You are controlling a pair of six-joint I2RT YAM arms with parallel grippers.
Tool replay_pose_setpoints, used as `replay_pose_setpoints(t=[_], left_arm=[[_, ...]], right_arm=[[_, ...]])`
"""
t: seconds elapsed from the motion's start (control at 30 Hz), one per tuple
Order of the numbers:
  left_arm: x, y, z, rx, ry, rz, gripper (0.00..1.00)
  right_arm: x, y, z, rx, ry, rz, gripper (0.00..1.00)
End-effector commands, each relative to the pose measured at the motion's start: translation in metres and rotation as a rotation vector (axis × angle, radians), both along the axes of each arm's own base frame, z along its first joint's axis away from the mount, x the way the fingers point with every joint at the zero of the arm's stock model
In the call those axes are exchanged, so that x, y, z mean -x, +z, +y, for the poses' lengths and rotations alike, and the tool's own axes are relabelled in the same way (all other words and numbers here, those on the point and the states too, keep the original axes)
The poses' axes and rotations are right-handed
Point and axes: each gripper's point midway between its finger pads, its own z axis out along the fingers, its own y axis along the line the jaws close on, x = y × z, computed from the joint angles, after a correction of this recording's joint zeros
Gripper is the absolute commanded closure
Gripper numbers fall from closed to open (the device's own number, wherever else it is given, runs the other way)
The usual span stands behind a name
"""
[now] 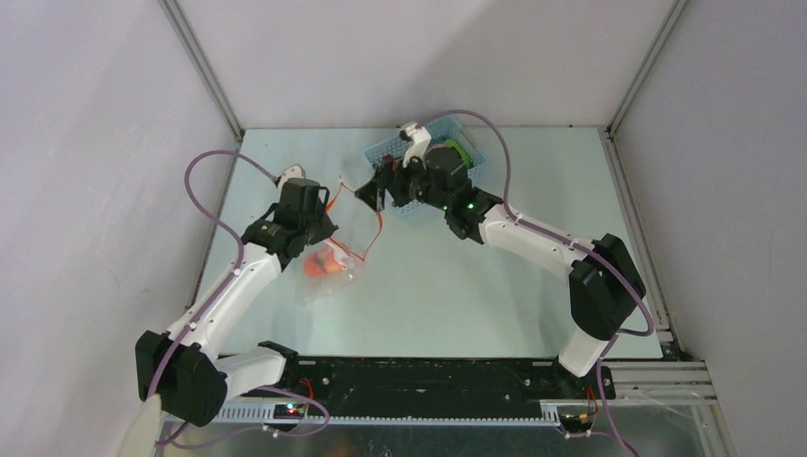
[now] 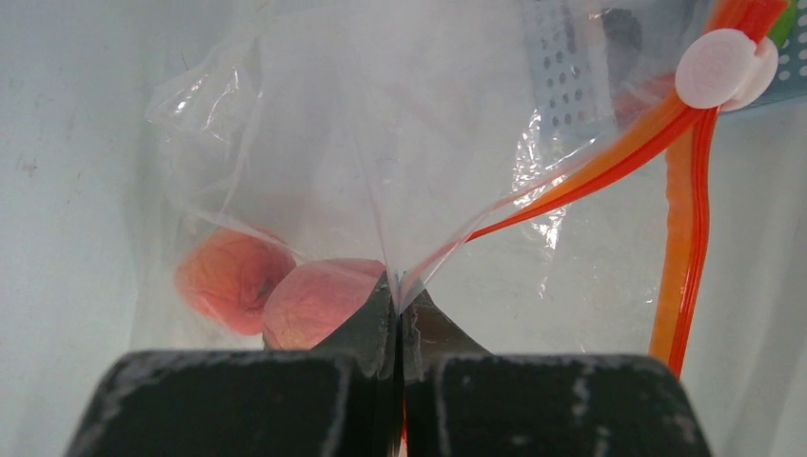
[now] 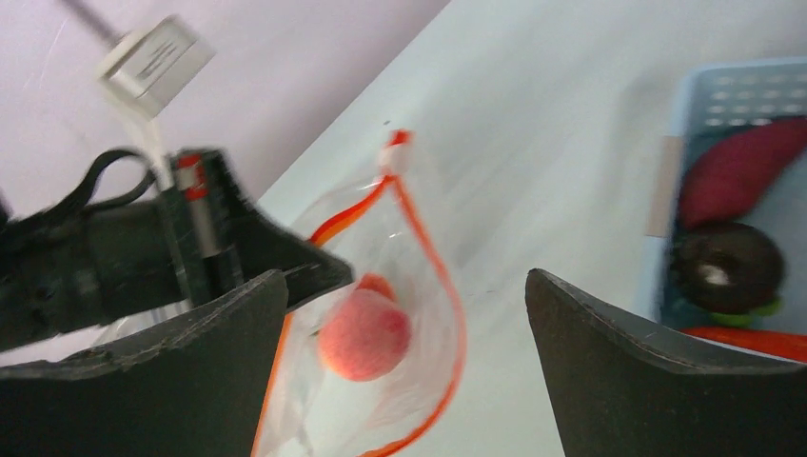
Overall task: Place the food in the zip-top bag and seal the zipper
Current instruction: Place the fake fruit in the zipper food storage bag, then pick up the fake fruit from the bin.
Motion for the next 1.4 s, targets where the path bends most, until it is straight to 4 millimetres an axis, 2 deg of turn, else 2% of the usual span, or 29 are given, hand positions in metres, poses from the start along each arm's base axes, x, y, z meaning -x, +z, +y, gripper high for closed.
replay_pose_setpoints(t=[0.0, 0.1, 0.13, 0.17, 0.2, 0.23, 0.27, 0.3, 0.33, 0.37, 0.4, 0.43, 0.47, 0.5, 0.53, 0.57, 0.6, 0.63, 0.67, 0.7, 0.73, 0.77, 0.8, 0.83, 0.87, 0.9, 0.93, 1.13, 1.37], left_arm=[[-0.003, 0.008, 0.004, 0.011, 0.012, -0.037, 1.0], [-0.004, 0.008, 0.005, 0.01, 0.014, -0.038, 1.0], [-0.004, 0.008, 0.005, 0.009, 0.016, -0.037, 1.0], [-0.004, 0.007, 0.006, 0.008, 0.018, -0.035, 1.0], [-0.004, 0.008, 0.006, 0.009, 0.018, -0.036, 1.0], [-0.004, 0.007, 0.006, 0.009, 0.019, -0.035, 1.0], [-0.005, 0.007, 0.006, 0.008, 0.019, -0.034, 1.0], [-0.005, 0.007, 0.006, 0.008, 0.021, -0.035, 1.0], [-0.005, 0.008, 0.007, 0.006, 0.025, -0.037, 1.0], [-0.005, 0.008, 0.007, 0.006, 0.025, -0.037, 1.0], [-0.006, 0.008, 0.008, 0.006, 0.027, -0.036, 1.0], [-0.006, 0.008, 0.008, 0.007, 0.027, -0.036, 1.0], [-0.006, 0.009, 0.008, 0.005, 0.03, -0.037, 1.0], [-0.006, 0.01, 0.009, 0.005, 0.034, -0.04, 1.0], [-0.007, 0.01, 0.009, 0.005, 0.035, -0.04, 1.0], [-0.007, 0.01, 0.009, 0.004, 0.036, -0.04, 1.0], [-0.007, 0.009, 0.009, 0.005, 0.035, -0.038, 1.0], [-0.007, 0.009, 0.009, 0.004, 0.036, -0.036, 1.0], [-0.007, 0.009, 0.01, 0.003, 0.038, -0.037, 1.0], [-0.007, 0.009, 0.01, 0.002, 0.039, -0.036, 1.0], [-0.007, 0.008, 0.01, 0.001, 0.04, -0.034, 1.0], [-0.008, 0.009, 0.01, 0.002, 0.04, -0.035, 1.0], [-0.008, 0.009, 0.01, 0.002, 0.04, -0.035, 1.0], [-0.009, 0.008, 0.01, 0.003, 0.039, -0.033, 1.0], [-0.009, 0.008, 0.009, 0.004, 0.038, -0.033, 1.0], [-0.01, 0.008, 0.009, 0.004, 0.036, -0.034, 1.0], [-0.011, 0.008, 0.009, 0.003, 0.038, -0.032, 1.0], [-0.013, 0.005, 0.009, 0.004, 0.034, -0.025, 1.0], [-0.015, 0.004, 0.01, 0.004, 0.036, -0.02, 1.0]], right_arm=[[-0.046, 0.022, -0.037, -0.104, -0.174, 0.041, 0.0], [-0.077, 0.01, -0.057, -0.094, -0.304, 0.111, 0.0], [-0.095, 0.01, -0.066, -0.099, -0.369, 0.126, 0.01], [-0.104, -0.011, -0.07, -0.053, -0.402, 0.179, 0.01], [-0.12, 0.0, -0.078, -0.071, -0.452, 0.176, 0.01], [-0.128, -0.03, -0.082, -0.009, -0.49, 0.252, 0.01], [-0.144, -0.015, -0.089, -0.026, -0.53, 0.238, 0.01], [-0.151, -0.043, -0.092, 0.035, -0.555, 0.293, 0.01], [-0.166, -0.028, -0.098, 0.023, -0.604, 0.269, 0.0], [-0.172, -0.055, -0.1, 0.082, -0.633, 0.307, 0.0], [-0.185, -0.044, -0.106, 0.074, -0.684, 0.281, 0.0], [-0.194, -0.065, -0.113, 0.117, -0.735, 0.3, 0.0], [-0.202, -0.058, -0.114, 0.105, -0.756, 0.285, 0.01], [-0.21, -0.074, -0.119, 0.125, -0.799, 0.3, 0.01], [-0.218, -0.07, -0.12, 0.109, -0.818, 0.29, 0.0], [-0.227, -0.084, -0.126, 0.114, -0.856, 0.302, 0.01], [-0.235, -0.079, -0.127, 0.092, -0.874, 0.294, 0.0], [-0.243, -0.094, -0.132, 0.088, -0.903, 0.315, 0.01], [-0.25, -0.089, -0.132, 0.061, -0.913, 0.309, 0.01], [-0.26, -0.095, -0.135, 0.038, -0.929, 0.321, 0.0], [-0.265, -0.109, -0.135, 0.039, -0.937, 0.337, 0.0], [-0.273, -0.105, -0.136, 0.002, -0.945, 0.34, 0.0], [-0.278, -0.116, -0.136, -0.004, -0.951, 0.347, 0.01], [-0.284, -0.114, -0.137, -0.031, -0.962, 0.348, 0.01], [-0.288, -0.126, -0.139, -0.036, -0.974, 0.366, 0.01], [-0.291, -0.125, -0.137, -0.051, -0.971, 0.37, 0.0], [-0.292, -0.134, -0.137, -0.052, -0.979, 0.387, 0.01], [-0.292, -0.158, -0.135, -0.054, -1.025, 0.417, 0.01], [-0.294, -0.175, -0.135, -0.06, -1.061, 0.476, 0.03]])
